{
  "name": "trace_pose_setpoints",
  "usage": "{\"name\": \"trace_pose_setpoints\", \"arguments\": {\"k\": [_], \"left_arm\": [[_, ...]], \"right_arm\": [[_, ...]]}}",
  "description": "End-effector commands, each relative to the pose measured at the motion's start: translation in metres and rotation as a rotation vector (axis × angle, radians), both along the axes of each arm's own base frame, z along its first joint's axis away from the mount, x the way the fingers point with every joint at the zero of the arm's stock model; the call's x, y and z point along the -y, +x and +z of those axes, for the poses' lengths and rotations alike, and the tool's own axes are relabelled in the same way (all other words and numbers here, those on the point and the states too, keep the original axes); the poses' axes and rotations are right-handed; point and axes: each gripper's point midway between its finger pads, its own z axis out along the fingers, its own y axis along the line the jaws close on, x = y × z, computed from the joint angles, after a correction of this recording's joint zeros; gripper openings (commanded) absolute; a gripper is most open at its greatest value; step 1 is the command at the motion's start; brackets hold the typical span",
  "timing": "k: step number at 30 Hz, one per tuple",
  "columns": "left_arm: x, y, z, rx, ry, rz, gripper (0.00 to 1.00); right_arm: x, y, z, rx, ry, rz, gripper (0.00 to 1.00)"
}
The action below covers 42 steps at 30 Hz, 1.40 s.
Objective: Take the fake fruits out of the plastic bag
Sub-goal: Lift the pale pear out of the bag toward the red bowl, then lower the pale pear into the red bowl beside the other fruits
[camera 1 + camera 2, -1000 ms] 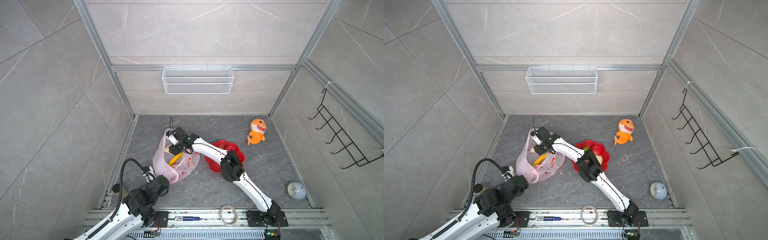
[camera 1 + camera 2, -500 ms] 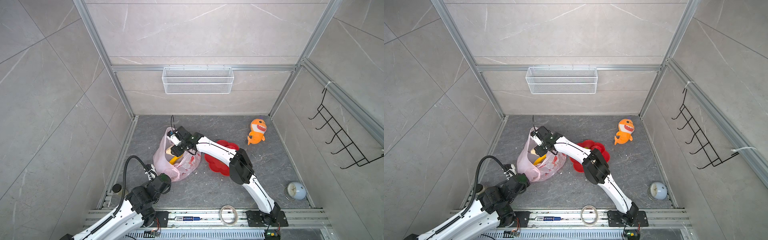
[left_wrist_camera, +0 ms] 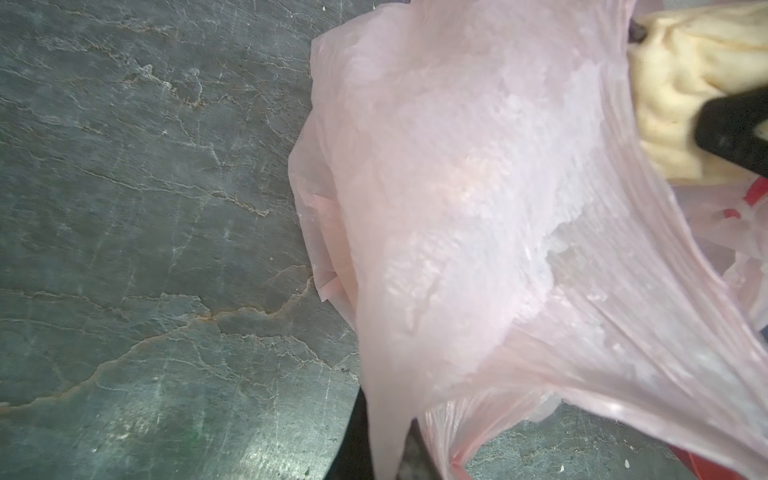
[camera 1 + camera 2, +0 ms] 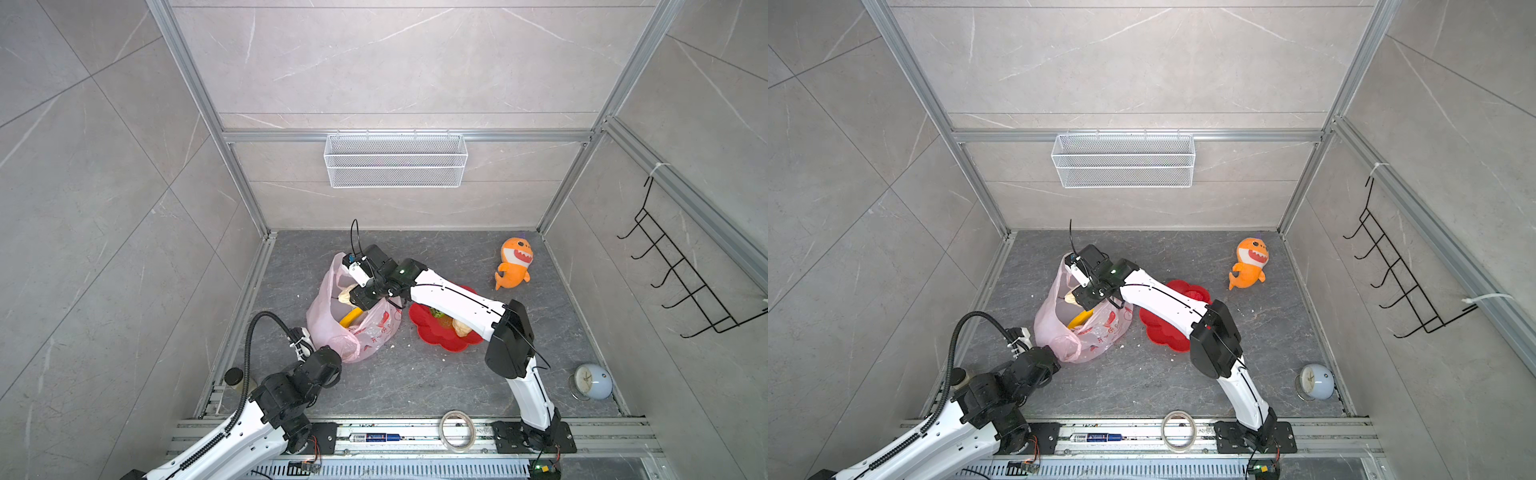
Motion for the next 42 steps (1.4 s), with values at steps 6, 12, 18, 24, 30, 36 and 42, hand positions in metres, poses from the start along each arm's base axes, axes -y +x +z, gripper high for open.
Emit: {"name": "trace_pose_setpoints", "arguments": {"k": [6,12,18,24,30,36,42], "left_arm": [[0.007,0.006,0.006,0.034,-0.018,-0.017,0.00],[0.011,0.008,0.005,0.037,-0.018,-0.028,0.00],[0.014,0.009,0.004,0.038,-0.020,-0.041,0.00],[0.016,0.009,0.006,0.039,-0.019,-0.052,0.00],[0.015,0.010,0.010,0.056,-0.019,-0.053,0.00],[0.020,0.012,0.007,0.050,-0.018,-0.068,0.00],[0.023,0.012,0.005,0.039,-0.019,-0.079,0.00]], "right_arm": [[0.035,-0.017,0.056,0.066,0.017,-0.055,0.32],[0.061,-0.026,0.076,0.089,0.026,-0.117,0.32],[0.098,-0.031,0.087,0.131,0.002,-0.216,0.32],[0.135,-0.043,0.083,0.124,-0.023,-0.310,0.32],[0.173,-0.047,0.057,0.073,-0.075,-0.412,0.32],[0.204,-0.043,0.027,0.001,-0.080,-0.533,0.32],[0.222,-0.042,-0.006,-0.052,-0.131,-0.591,0.33]]}}
